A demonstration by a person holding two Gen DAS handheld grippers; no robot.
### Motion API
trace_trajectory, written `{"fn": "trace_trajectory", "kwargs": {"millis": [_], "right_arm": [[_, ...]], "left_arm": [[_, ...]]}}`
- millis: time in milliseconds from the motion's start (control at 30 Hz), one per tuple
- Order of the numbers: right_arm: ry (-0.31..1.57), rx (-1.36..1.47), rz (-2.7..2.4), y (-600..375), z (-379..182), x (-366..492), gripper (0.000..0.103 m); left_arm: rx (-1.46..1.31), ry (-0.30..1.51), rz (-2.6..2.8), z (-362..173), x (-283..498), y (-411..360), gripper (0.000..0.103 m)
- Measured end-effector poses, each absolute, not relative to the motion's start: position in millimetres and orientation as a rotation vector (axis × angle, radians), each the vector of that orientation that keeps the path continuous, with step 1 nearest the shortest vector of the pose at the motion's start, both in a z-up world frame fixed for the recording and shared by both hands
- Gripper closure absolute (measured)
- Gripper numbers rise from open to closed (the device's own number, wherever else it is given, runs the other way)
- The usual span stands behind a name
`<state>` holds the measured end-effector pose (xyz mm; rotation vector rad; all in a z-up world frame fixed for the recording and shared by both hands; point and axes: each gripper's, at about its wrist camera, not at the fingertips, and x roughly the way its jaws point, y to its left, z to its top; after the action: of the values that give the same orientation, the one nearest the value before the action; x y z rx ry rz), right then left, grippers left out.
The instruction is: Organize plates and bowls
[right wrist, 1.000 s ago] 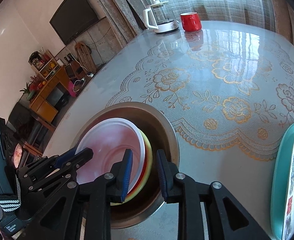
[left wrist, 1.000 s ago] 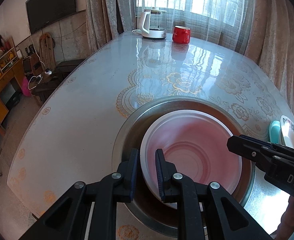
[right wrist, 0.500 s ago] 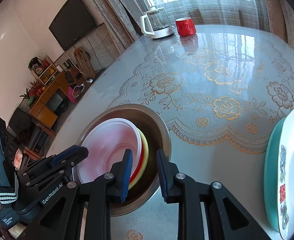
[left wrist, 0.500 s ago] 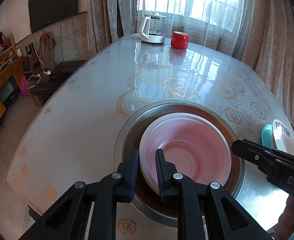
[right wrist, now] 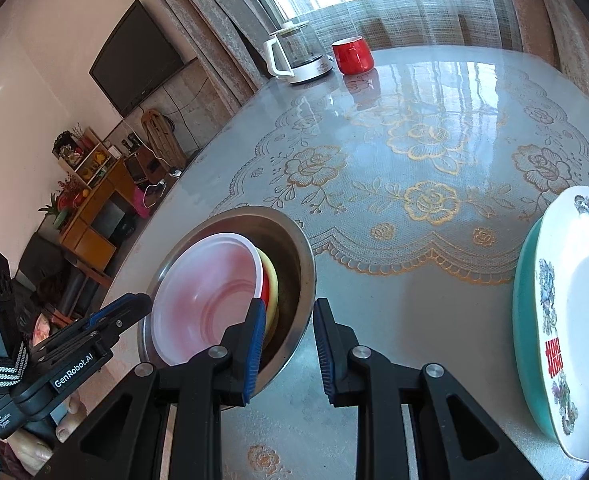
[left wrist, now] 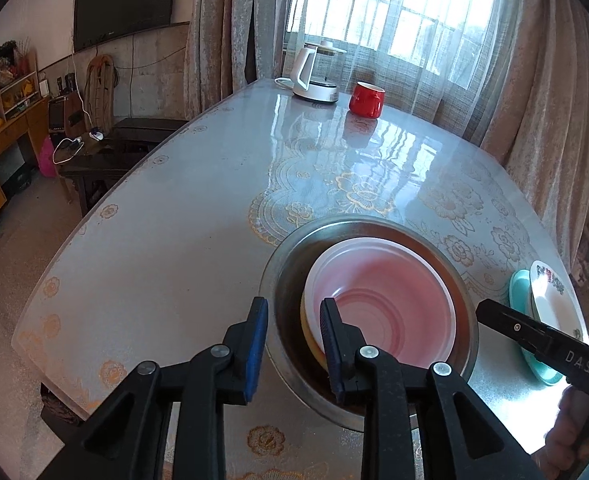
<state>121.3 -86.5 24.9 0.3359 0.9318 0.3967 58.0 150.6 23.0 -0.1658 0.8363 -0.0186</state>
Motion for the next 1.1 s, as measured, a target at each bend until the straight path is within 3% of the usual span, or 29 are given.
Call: {"fn": "trace_trajectory", "kwargs": {"millis": [567, 833, 1100], "right_arm": [[0.974, 0.375, 0.405, -87, 5, 132, 0.077], [0.995, 0.368, 0.423, -80, -4, 143, 0.078], [1.002, 0.360, 0.451, -75, -6, 147, 0.089]], "left_arm": [[-0.237, 0.859, -0.072, -2, 52, 173, 0.069], [-0.269, 0.875, -0.122, -8, 63, 169, 0.085], [-0.301, 0.846, -0.179, -10, 61, 177, 0.085]]}}
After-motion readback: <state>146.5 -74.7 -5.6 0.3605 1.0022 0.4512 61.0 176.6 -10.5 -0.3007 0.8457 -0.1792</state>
